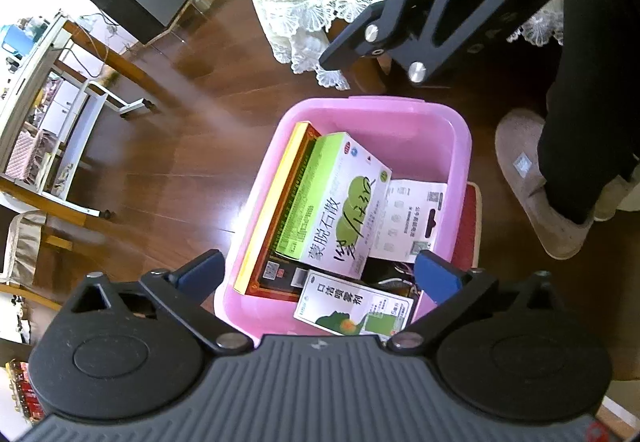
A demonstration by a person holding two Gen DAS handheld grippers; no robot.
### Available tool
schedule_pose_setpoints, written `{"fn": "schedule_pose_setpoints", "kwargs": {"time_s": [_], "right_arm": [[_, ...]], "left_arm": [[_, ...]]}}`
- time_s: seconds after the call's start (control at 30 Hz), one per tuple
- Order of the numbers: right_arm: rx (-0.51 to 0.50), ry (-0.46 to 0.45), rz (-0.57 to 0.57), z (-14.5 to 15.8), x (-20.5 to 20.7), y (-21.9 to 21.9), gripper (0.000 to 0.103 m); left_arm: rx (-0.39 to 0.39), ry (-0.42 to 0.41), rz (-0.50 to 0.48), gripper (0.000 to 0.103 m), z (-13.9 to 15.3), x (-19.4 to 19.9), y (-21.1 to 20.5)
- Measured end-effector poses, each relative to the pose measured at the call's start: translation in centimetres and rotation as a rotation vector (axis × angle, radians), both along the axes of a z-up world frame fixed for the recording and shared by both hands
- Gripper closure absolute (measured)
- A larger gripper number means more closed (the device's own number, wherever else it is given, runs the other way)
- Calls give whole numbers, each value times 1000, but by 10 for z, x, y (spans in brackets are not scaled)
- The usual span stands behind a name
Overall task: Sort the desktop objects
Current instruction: 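Raise both tools up out of the pink tub, then turn both tools toward the pink lid lying on the sofa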
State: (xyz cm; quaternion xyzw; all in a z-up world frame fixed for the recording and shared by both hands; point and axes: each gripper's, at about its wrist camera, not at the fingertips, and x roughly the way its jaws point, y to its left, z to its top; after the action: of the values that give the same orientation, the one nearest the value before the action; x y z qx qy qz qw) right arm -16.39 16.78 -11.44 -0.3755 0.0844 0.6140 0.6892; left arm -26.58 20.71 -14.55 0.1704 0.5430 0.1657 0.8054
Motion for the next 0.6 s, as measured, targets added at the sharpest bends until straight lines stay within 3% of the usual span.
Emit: {"fn": "schedule_pose_setpoints", "kwargs": {"time_s": [0.1,0.37,0.6], "right_arm": [[30,51,-61,12,5,-6,14],[51,160,-216,34,27,-21,2],[86,186,-287,53,38,-37,1]], "left_arm": [[-7,-27,31,1,4,1,4],[-29,-71,76,1,18,6,8],[-32,-87,50,1,30,15,3]]}}
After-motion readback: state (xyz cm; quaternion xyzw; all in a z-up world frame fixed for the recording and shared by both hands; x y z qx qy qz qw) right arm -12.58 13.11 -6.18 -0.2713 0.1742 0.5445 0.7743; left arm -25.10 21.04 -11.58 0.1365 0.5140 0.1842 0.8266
